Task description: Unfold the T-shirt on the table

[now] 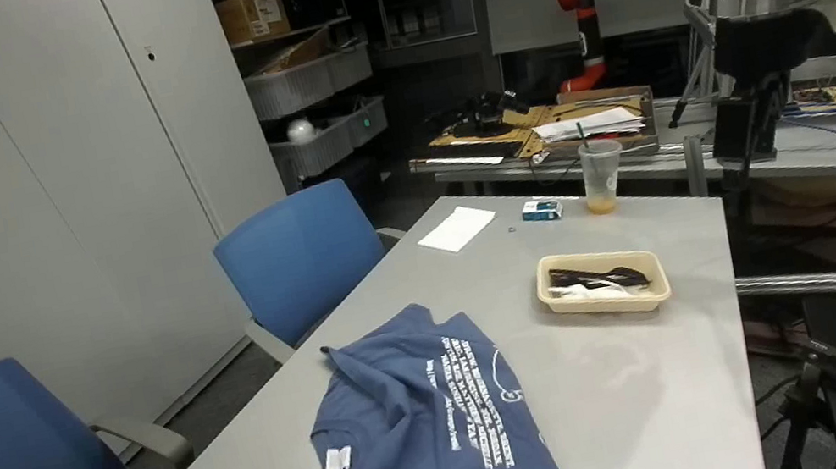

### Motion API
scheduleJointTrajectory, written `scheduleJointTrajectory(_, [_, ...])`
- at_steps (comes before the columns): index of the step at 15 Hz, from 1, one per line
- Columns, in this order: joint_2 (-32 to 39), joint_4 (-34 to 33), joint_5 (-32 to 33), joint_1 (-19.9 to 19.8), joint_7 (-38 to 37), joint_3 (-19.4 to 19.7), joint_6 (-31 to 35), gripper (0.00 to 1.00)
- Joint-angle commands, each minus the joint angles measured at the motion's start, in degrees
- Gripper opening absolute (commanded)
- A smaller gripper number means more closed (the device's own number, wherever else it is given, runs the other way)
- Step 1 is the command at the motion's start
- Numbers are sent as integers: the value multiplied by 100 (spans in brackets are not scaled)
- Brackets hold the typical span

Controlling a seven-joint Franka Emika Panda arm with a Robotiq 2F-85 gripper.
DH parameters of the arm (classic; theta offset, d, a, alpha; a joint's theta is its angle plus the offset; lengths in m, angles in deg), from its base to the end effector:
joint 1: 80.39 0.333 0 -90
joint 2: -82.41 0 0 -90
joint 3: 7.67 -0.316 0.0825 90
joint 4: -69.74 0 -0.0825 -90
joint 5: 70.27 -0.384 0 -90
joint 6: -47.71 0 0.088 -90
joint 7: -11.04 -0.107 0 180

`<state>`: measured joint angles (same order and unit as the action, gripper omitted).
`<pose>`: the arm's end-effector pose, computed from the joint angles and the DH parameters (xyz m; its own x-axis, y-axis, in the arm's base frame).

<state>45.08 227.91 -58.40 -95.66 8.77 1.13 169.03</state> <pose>0.3047 -0.1418 0.3998 0.9488 -0.3157 0.0065 -0.3151 -0.9453 0.0843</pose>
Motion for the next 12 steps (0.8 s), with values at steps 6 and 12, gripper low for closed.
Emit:
scheduleJointTrajectory(6, [0, -8, -9, -10, 7, -11, -11, 100])
scheduleJointTrajectory(12, [25, -24, -25, 50, 10, -56, -5, 100])
